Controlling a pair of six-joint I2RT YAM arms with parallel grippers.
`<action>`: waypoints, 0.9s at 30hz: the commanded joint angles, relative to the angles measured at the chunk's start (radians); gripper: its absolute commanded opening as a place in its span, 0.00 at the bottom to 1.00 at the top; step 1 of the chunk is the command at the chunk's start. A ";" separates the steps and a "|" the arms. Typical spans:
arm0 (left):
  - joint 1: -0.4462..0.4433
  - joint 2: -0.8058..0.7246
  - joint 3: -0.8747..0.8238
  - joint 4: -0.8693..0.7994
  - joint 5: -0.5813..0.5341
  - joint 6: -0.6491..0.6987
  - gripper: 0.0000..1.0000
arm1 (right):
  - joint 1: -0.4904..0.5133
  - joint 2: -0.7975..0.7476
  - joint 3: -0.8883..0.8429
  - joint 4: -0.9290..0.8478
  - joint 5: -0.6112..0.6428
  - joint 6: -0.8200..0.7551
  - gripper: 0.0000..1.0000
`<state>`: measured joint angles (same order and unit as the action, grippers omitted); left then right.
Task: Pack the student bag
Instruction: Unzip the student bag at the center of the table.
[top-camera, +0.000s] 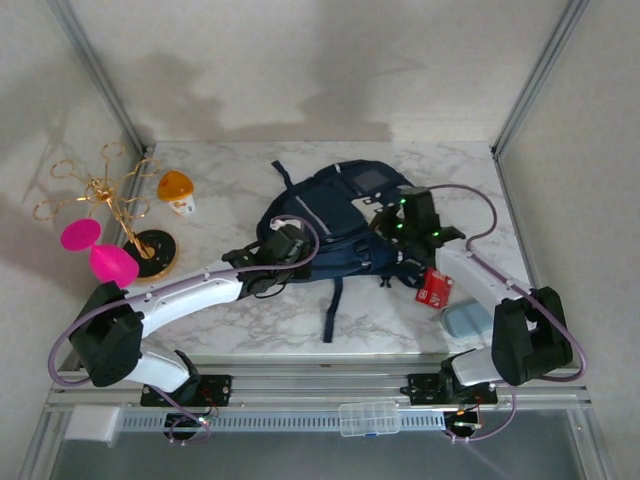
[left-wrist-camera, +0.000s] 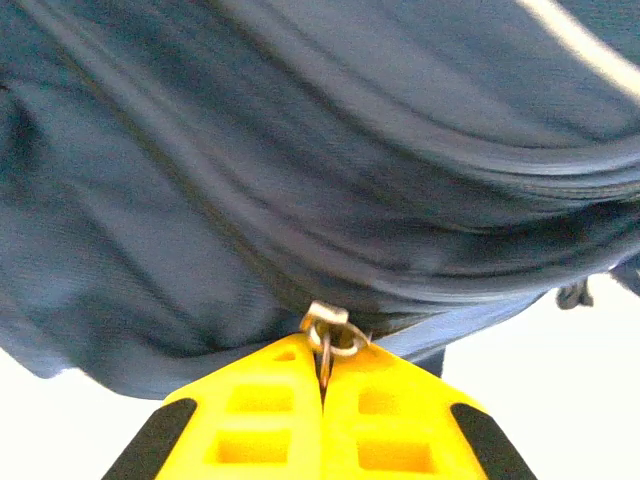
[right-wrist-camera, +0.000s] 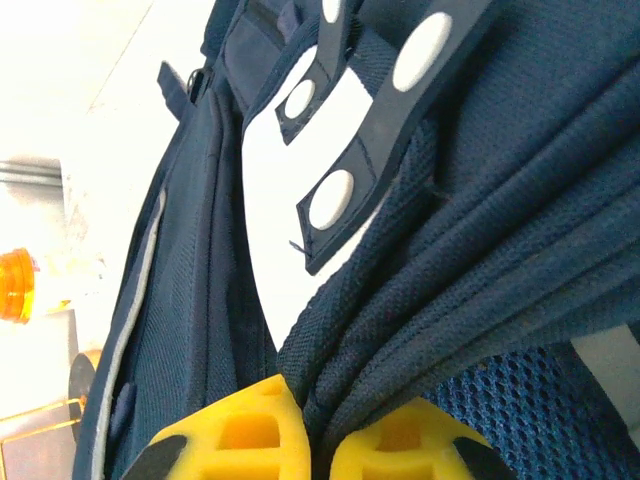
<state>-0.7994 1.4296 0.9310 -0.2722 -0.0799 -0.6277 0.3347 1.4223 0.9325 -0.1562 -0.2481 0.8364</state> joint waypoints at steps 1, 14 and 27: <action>0.008 -0.007 -0.021 -0.101 0.009 -0.024 0.00 | -0.076 0.073 0.156 0.041 -0.074 -0.218 0.00; -0.038 0.028 0.057 0.024 0.017 -0.066 0.00 | -0.046 0.044 0.139 -0.116 -0.010 -0.073 0.83; -0.041 0.067 0.060 0.051 0.041 -0.036 0.00 | 0.268 0.086 0.030 0.078 0.085 0.274 0.99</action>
<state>-0.8307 1.4895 0.9630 -0.2508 -0.0402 -0.6804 0.5823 1.4590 0.8940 -0.1417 -0.2207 1.0428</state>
